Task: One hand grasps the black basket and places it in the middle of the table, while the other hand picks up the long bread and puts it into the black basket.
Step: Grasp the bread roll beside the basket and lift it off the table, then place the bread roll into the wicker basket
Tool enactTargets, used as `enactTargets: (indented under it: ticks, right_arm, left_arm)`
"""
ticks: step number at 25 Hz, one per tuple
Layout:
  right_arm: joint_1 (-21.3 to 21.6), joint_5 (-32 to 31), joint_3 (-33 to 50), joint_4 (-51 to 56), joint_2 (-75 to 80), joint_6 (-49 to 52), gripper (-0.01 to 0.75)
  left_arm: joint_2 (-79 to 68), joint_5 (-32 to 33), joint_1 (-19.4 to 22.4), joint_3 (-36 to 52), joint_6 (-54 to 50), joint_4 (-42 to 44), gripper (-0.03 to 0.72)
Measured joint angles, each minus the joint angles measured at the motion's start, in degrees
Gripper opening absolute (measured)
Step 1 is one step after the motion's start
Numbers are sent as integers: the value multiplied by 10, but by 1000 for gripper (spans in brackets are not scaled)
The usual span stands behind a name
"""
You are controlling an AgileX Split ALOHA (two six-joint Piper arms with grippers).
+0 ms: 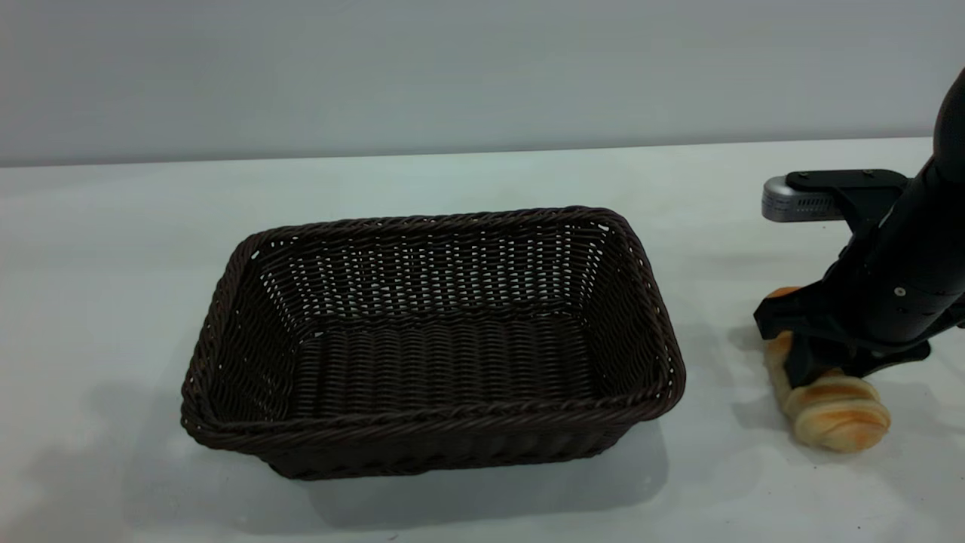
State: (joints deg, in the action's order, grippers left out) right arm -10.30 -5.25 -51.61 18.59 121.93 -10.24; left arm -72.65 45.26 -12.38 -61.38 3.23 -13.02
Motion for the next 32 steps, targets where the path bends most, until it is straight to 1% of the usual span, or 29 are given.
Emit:
enactTargets:
  ticks: [1,2,3,5,7,12,14,16,19,24,26,28,32]
  right_arm:
    - [0,-7,-4,-3,0,-3,160]
    - [0,-15,-8,-8,0,-6,104]
    - [0,-23,-11,-13,-1,-6,75]
    - [2,-39,-17,-22,-9,-8,56]
    - [3,-54,-17,-28,-26,-8,53]
    - [3,-91,-17,-40,-125,-8,48]
    - [-4,-102,-17,-40,-167,-8,47]
    - [-21,-109,-17,-38,-209,-8,46]
    - [-65,-113,-17,-29,-251,-8,46]
    - [-162,-104,-17,-19,-267,-12,46]
    - [-196,-81,-17,-17,-265,-13,46]
    - [-220,-39,-17,-15,-257,-18,46]
    - [-245,28,-17,-13,-218,-19,46]
  left_arm:
    - [0,0,0,0,0,0,542]
    - [0,0,0,0,0,0,542]
    - [0,0,0,0,0,0,542]
    - [0,-1,0,0,0,0,542]
    - [0,-1,0,0,0,0,542]
    - [0,-2,0,0,0,0,542]
    - [0,-2,0,0,0,0,542]
    - [0,-2,0,0,0,0,542]
    - [0,-2,0,0,0,0,542]
    - [0,-2,0,0,0,0,542]
    - [0,-2,0,0,0,0,542]
    - [0,-2,0,0,0,0,542]
    - [0,-2,0,0,0,-1,542]
